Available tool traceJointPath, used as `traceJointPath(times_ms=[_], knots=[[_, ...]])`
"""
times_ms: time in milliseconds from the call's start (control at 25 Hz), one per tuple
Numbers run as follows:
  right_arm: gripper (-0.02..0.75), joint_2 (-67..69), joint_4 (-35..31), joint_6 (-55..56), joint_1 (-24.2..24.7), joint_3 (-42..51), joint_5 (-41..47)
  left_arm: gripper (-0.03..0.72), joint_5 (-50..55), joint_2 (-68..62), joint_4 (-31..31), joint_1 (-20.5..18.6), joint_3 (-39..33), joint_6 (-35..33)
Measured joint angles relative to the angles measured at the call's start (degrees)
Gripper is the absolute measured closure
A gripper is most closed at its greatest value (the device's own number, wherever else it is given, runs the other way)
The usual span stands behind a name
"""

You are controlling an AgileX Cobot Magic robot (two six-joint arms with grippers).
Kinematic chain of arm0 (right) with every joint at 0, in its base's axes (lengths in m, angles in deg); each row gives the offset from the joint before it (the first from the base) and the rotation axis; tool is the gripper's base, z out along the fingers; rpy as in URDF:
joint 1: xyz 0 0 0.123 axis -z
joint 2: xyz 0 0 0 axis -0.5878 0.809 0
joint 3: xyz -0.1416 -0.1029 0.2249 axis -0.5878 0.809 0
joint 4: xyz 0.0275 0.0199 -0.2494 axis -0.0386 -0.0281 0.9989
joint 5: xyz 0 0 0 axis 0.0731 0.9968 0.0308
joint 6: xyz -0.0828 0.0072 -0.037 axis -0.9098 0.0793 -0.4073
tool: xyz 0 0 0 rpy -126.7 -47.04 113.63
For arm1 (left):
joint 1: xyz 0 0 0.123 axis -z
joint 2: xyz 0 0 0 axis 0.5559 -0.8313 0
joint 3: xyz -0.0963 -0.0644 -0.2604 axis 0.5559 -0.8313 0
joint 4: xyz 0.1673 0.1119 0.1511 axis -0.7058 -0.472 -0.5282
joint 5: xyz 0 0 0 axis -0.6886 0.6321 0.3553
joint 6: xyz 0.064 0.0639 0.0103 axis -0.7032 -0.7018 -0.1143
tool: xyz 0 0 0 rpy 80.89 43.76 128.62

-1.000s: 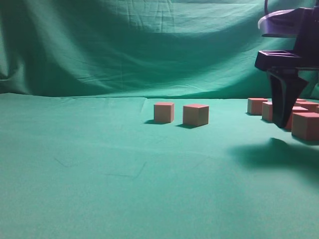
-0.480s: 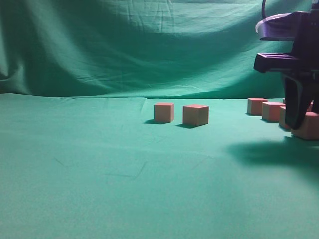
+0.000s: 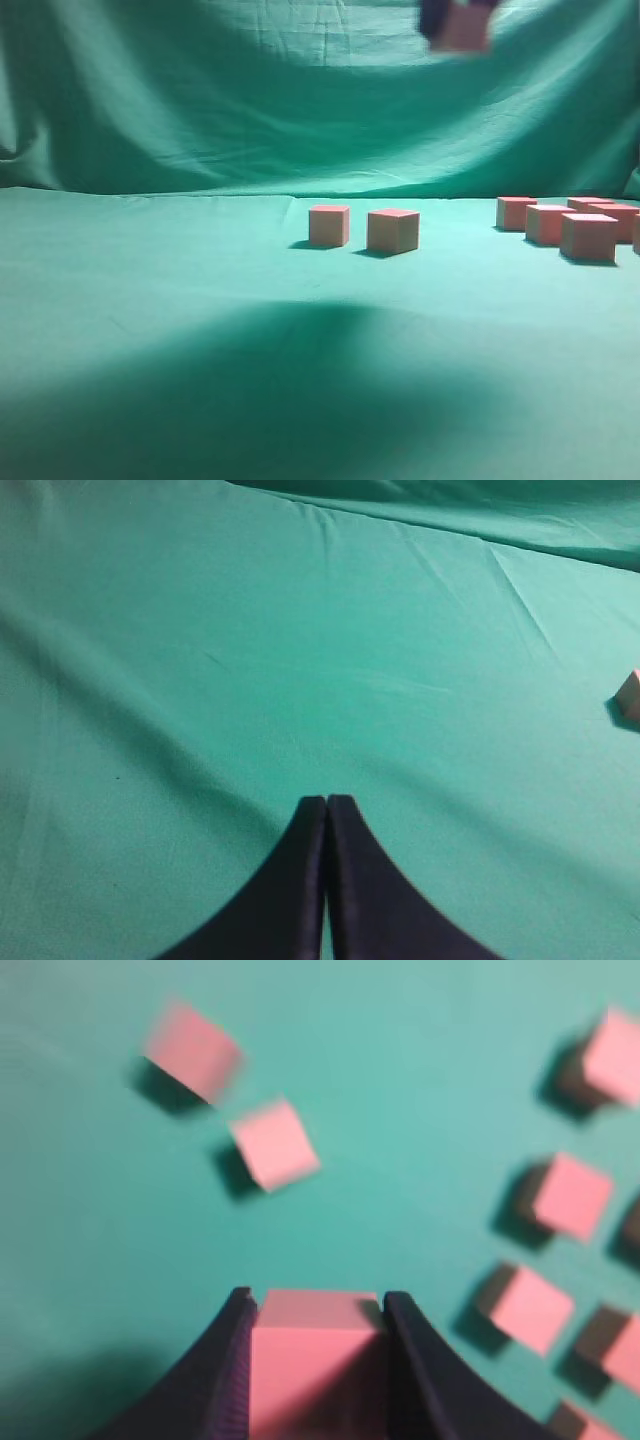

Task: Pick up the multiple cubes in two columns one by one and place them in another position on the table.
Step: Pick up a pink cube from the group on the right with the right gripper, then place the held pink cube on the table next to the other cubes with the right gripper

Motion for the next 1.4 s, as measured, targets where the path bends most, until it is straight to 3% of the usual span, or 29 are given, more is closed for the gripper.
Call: traceJointPath(times_ms=[280, 480, 840, 1400], knots=[[0.475, 12.8, 0.0, 5.8, -6.5, -26.2, 9.3, 0.688, 0.0, 0.0, 0.0, 0.0, 0.0, 0.0], [0.475, 23.2, 0.0, 8.1, -8.8, -34.6, 9.5, 0.688, 0.0, 0.0, 0.0, 0.0, 0.0, 0.0], [0.475, 34.2, -0.1, 9.2, -9.5, -36.5, 9.5, 0.688, 0.0, 0.0, 0.0, 0.0, 0.0, 0.0], [0.475, 37.3, 0.3, 11.7, -9.5, -36.7, 5.3, 0.688, 0.0, 0.0, 0.0, 0.0, 0.0, 0.0]])
